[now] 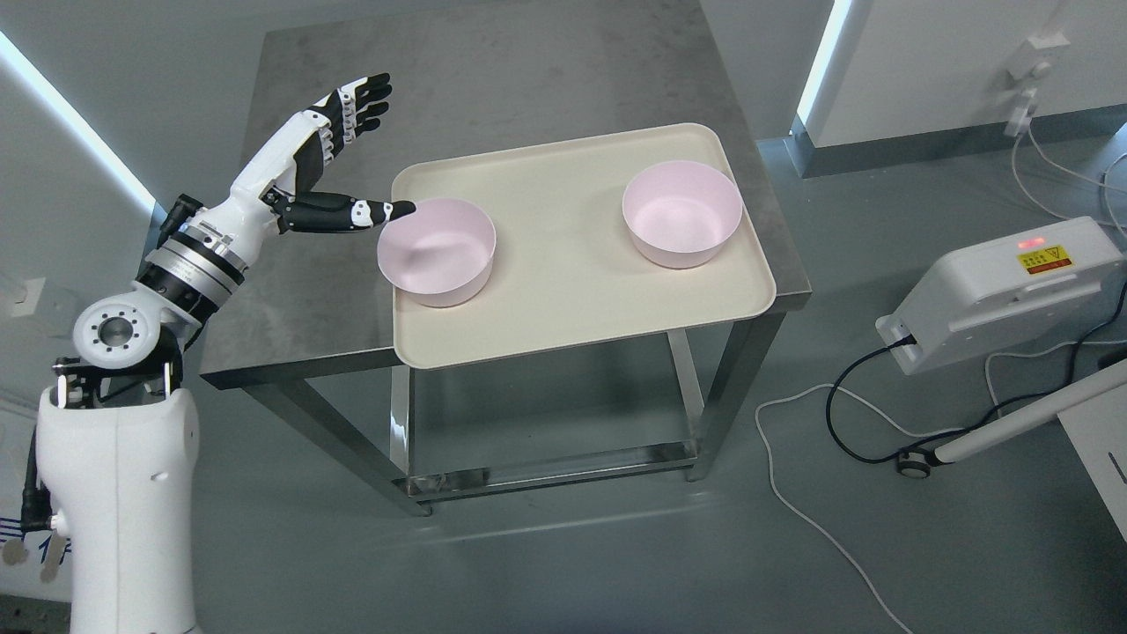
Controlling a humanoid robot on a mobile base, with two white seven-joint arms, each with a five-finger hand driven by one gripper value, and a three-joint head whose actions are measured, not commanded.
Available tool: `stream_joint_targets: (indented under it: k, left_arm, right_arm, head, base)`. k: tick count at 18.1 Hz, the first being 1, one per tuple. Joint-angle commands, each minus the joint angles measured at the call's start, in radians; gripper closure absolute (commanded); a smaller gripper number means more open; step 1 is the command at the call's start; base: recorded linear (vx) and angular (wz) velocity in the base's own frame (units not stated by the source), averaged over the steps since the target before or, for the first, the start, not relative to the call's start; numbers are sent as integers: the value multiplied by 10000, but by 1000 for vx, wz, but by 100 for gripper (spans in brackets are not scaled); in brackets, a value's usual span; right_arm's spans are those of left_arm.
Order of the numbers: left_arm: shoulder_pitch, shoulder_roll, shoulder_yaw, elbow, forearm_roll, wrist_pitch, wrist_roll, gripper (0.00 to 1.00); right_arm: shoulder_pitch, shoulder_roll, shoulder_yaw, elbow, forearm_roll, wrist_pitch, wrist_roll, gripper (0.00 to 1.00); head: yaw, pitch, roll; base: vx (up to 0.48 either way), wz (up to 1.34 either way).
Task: Stack pink IKEA bowls on left shelf middle
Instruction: 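Reach the left hand toward the pink bowl nearer the robot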
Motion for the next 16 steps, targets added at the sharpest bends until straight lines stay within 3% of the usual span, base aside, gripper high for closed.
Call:
stream_joint_targets:
  k: [1,6,10,16]
  left_arm:
    - [-181,564,-1963,117,-1122,237,-100,14]
    - [-670,318,-2470,561,-2210,222,-100,29]
    - [-1010,272,-2760,929,-3116,-38,-116,32]
    - [-1102,257,-3053,1312,-4328,-1203,-116,46]
  right_arm:
    - [0,-175,0,0,0,8,-2,0]
    - [0,-175,0,0,0,8,-2,0]
    - [0,-175,0,0,0,8,-2,0]
    - [0,-175,0,0,0,8,-2,0]
  head:
    - [0,0,0]
    - [0,0,0]
    - [0,0,0]
    - [0,0,0]
  base:
    - [0,0]
    - [0,0]
    - [0,0]
    - [0,0]
